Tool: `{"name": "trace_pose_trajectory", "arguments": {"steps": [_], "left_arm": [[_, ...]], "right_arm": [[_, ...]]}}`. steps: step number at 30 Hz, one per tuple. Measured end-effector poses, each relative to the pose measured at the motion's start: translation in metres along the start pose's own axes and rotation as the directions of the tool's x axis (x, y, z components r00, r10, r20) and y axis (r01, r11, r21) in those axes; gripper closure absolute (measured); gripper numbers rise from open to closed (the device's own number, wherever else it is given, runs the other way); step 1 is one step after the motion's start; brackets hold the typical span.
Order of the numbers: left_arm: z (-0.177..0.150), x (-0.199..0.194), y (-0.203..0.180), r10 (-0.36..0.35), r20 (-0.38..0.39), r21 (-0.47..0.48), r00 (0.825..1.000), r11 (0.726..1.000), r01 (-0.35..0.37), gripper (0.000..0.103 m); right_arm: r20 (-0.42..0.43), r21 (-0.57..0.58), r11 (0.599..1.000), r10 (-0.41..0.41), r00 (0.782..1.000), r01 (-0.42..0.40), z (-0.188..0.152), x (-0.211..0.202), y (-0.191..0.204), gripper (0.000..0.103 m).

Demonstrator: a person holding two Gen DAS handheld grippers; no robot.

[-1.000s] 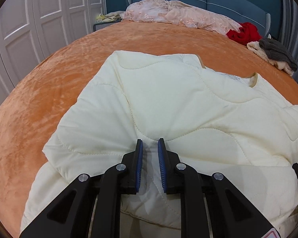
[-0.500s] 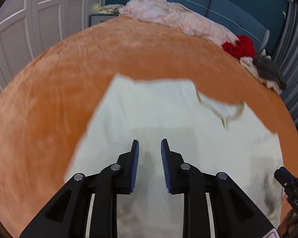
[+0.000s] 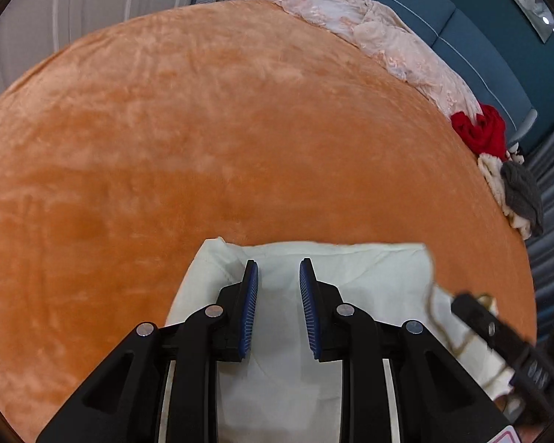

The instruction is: Fold large clothes

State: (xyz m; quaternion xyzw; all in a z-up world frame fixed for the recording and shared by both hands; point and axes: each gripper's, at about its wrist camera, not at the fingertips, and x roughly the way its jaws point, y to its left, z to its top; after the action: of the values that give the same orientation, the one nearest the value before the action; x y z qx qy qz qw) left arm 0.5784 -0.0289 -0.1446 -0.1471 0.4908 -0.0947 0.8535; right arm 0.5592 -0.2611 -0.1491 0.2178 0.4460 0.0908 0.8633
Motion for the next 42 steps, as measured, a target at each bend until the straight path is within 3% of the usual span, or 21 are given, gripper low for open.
{"name": "trace_pose_trajectory", "arguments": {"steps": [2, 4, 6, 10, 17, 19, 21, 23, 24, 25, 26, 28, 31, 33, 34, 38, 42], "left_arm": [[-0.012, 0.006, 0.000, 0.009, 0.031, 0.042, 0.999, 0.999, -0.010, 0.080], [-0.022, 0.006, -0.004, 0.022, 0.078, 0.085, 0.997, 0.996, -0.029, 0.080], [-0.025, 0.005, -0.005, 0.026, 0.098, 0.100, 0.995, 0.994, -0.036, 0.080], [-0.028, 0.005, 0.001, -0.001, 0.118, 0.087, 0.993, 0.996, -0.009, 0.080], [-0.029, 0.009, -0.004, 0.030, 0.127, 0.107, 0.992, 0.993, -0.044, 0.080], [-0.028, 0.009, -0.007, 0.049, 0.121, 0.115, 0.991, 0.991, -0.063, 0.080], [-0.025, 0.005, -0.011, 0.072, 0.113, 0.127, 0.991, 0.988, -0.086, 0.080], [-0.024, -0.009, -0.022, 0.084, 0.124, 0.155, 0.989, 0.983, -0.103, 0.080], [-0.024, -0.014, -0.025, 0.070, 0.127, 0.164, 0.989, 0.982, -0.090, 0.080], [-0.026, -0.021, -0.035, 0.025, 0.123, 0.179, 0.992, 0.983, -0.047, 0.080], [-0.027, -0.026, -0.042, -0.007, 0.115, 0.186, 0.993, 0.982, -0.014, 0.080], [-0.031, -0.033, -0.069, -0.094, 0.085, 0.201, 0.992, 0.977, 0.076, 0.075], [-0.038, -0.031, -0.119, -0.197, 0.028, 0.245, 0.980, 0.952, 0.184, 0.054], [-0.044, -0.023, -0.153, -0.234, -0.019, 0.279, 0.972, 0.932, 0.230, 0.034], [-0.048, -0.016, -0.173, -0.253, -0.051, 0.296, 0.966, 0.920, 0.256, 0.033], [-0.061, 0.021, -0.225, -0.254, -0.160, 0.331, 0.954, 0.897, 0.294, 0.033], [-0.069, 0.057, -0.255, -0.184, -0.216, 0.367, 0.959, 0.895, 0.255, 0.034]], "right_arm": [[-0.038, 0.002, 1.000, -0.008, 0.999, 0.008, -0.003, 0.017, -0.002, 0.055], [-0.076, -0.040, 0.999, 0.001, 0.997, -0.004, -0.014, 0.029, 0.001, 0.086], [-0.046, -0.108, 0.994, -0.012, 0.999, 0.007, -0.026, 0.025, 0.008, 0.097], [0.060, -0.026, 1.000, -0.009, 0.998, 0.011, -0.032, 0.007, -0.010, 0.101], [0.073, 0.017, 0.997, -0.075, 0.994, 0.074, -0.031, 0.013, -0.022, 0.102], [0.140, 0.030, 0.989, -0.145, 0.980, 0.142, -0.032, -0.007, -0.021, 0.097], [0.235, 0.082, 0.988, -0.144, 0.961, 0.128, -0.037, -0.049, -0.032, 0.097], [0.276, 0.130, 0.983, -0.160, 0.948, 0.128, -0.042, -0.082, -0.051, 0.093], [0.296, 0.164, 0.978, -0.173, 0.939, 0.128, -0.045, -0.103, -0.067, 0.086], [0.306, 0.189, 0.972, -0.190, 0.933, 0.136, -0.048, -0.117, -0.079, 0.072], [0.318, 0.221, 0.963, -0.220, 0.922, 0.153, -0.052, -0.134, -0.095, 0.067], [0.310, 0.257, 0.947, -0.269, 0.912, 0.192, -0.057, -0.154, -0.124, 0.066], [0.285, 0.320, 0.927, -0.292, 0.913, 0.197, -0.063, -0.167, -0.160, 0.066], [0.265, 0.354, 0.913, -0.305, 0.915, 0.202, -0.066, -0.171, -0.180, 0.066], [0.256, 0.358, 0.909, -0.314, 0.914, 0.212, -0.066, -0.172, -0.188, 0.066], [0.236, 0.372, 0.908, -0.292, 0.927, 0.192, -0.069, -0.168, -0.204, 0.067], [0.220, 0.370, 0.914, -0.261, 0.940, 0.167, -0.073, -0.160, -0.215, 0.067]]}}
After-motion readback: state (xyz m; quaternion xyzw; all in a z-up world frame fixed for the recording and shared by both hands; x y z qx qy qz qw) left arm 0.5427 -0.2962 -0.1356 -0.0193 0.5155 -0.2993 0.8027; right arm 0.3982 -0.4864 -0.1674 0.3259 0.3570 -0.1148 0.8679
